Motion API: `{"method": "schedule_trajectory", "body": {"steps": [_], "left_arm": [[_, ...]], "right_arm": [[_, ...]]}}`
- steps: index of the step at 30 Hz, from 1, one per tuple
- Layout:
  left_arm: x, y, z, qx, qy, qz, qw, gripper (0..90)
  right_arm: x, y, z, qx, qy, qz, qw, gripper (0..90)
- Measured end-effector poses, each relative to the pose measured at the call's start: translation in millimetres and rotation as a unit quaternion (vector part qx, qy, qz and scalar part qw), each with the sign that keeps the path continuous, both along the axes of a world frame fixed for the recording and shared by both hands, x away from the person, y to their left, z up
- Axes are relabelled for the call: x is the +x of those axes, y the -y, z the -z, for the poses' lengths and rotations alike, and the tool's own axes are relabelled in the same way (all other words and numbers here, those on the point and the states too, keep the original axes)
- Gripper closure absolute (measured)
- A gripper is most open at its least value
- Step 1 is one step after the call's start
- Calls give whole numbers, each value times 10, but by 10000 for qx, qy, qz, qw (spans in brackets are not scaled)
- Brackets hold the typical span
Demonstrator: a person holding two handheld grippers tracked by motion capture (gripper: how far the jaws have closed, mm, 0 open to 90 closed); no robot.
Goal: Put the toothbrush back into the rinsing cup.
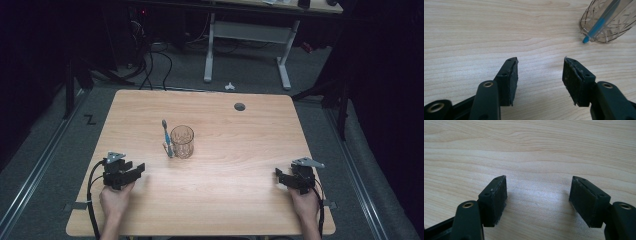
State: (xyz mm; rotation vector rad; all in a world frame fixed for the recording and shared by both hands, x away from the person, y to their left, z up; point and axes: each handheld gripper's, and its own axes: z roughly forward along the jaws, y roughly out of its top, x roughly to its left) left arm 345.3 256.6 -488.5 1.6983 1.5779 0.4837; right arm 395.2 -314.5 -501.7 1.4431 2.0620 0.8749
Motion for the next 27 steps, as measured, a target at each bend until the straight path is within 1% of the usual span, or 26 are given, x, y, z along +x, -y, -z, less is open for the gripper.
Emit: {"method": "schedule_trajectory", "body": {"steps": [6, 8, 15, 16, 19, 20, 25, 27], "left_arm": [[2, -16, 76, -12, -69, -97, 9999, 466], [-1, -24, 93, 21, -71, -134, 9999, 465], [1, -44, 141, -7, -66, -249, 9997, 461], [3, -40, 147, 59, -57, -267, 9996, 461], [6, -40, 149, 65, -44, -282, 9996, 460], [9, -40, 152, 105, -26, -296, 9995, 460], [14, -30, 159, 161, 12, -336, 9993, 458], [17, -21, 164, 215, 40, -341, 9992, 457]], "right_arm": [[1, 1, 0, -5, 5, -1, 10000, 306], [0, 1, 0, -3, 2, -2, 10000, 306], [0, 0, 0, -3, 2, 2, 10000, 306], [0, 1, 0, -4, 2, 1, 10000, 306], [0, 0, 0, -2, 2, -1, 10000, 306], [0, 0, 0, 0, -1, 0, 10000, 306], [0, 1, 0, -3, 1, -2, 10000, 306], [0, 0, 0, -4, 4, -4, 10000, 306]]}}
